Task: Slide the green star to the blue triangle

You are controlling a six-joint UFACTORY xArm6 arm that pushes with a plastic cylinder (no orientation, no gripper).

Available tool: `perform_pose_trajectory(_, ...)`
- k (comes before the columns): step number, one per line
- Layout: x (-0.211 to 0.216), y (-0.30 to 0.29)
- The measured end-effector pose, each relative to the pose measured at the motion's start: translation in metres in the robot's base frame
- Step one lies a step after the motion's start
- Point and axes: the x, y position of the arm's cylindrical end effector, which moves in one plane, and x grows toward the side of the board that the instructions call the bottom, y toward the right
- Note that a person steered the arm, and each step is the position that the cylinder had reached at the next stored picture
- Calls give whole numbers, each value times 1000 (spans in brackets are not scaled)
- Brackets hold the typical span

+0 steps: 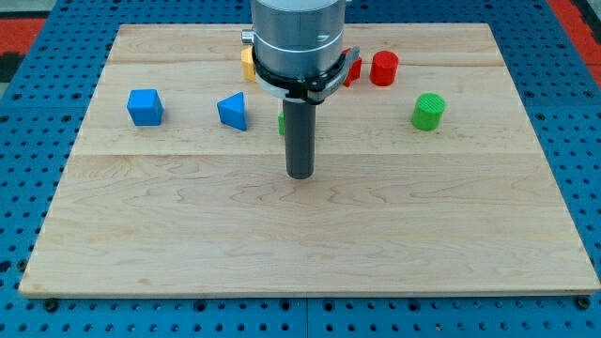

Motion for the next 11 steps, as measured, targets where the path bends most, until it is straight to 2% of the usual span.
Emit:
perform_pose_trajectory(4, -2, 0)
perform_pose_trajectory(6, -10, 35)
perform_pose_trajectory(11, -10, 35)
